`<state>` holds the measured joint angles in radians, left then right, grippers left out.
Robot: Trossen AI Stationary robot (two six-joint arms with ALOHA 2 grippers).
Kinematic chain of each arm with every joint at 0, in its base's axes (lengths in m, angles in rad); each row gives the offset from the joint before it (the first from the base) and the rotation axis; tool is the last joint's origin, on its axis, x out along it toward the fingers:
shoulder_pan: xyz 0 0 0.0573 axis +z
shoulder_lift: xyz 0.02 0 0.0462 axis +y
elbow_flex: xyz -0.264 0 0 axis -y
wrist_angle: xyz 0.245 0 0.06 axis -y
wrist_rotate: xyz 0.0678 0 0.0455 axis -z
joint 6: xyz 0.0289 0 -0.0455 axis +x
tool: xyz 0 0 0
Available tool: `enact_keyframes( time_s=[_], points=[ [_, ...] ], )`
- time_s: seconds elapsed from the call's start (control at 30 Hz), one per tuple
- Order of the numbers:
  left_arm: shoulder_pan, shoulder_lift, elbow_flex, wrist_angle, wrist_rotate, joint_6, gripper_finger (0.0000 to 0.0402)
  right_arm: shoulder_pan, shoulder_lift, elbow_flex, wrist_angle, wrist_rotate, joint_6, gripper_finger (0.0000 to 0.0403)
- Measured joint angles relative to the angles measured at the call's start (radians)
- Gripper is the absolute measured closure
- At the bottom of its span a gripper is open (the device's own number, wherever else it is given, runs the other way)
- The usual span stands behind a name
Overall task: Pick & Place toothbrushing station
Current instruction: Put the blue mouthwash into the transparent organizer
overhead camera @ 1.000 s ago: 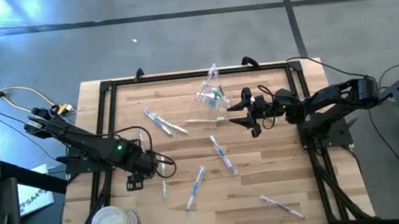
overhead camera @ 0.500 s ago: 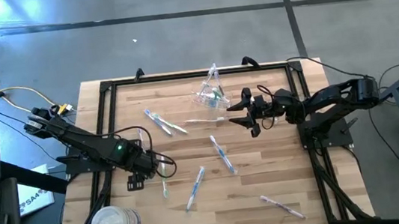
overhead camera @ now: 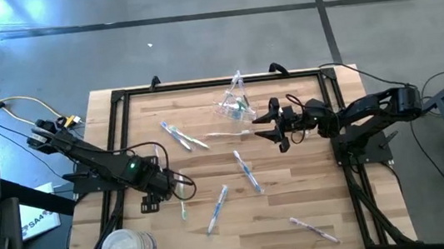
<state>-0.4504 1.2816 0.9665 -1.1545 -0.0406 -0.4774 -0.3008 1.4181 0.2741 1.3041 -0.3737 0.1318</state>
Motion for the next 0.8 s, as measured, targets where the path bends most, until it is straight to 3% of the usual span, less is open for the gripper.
enact_keyframes(
  time_s=[0.3, 0.57, 0.8],
  points=[
    [-0.076, 0.0, 0.0, 0.0, -0.079, 0.028, 0.0124, 0.0, 0.0, 0.0, -0.003, 0.0, 0.002, 0.0212],
    [-0.074, -0.001, -0.006, -0.009, -0.058, 0.028, 0.0124, 0.0, 0.0, 0.0, -0.01, 0.0, 0.002, 0.0212],
    [-0.074, -0.001, -0.088, 0.016, -0.056, 0.028, 0.0124, 0.0, 0.0, 0.0, -0.014, 0.0, -0.002, 0.0212]
  ],
)
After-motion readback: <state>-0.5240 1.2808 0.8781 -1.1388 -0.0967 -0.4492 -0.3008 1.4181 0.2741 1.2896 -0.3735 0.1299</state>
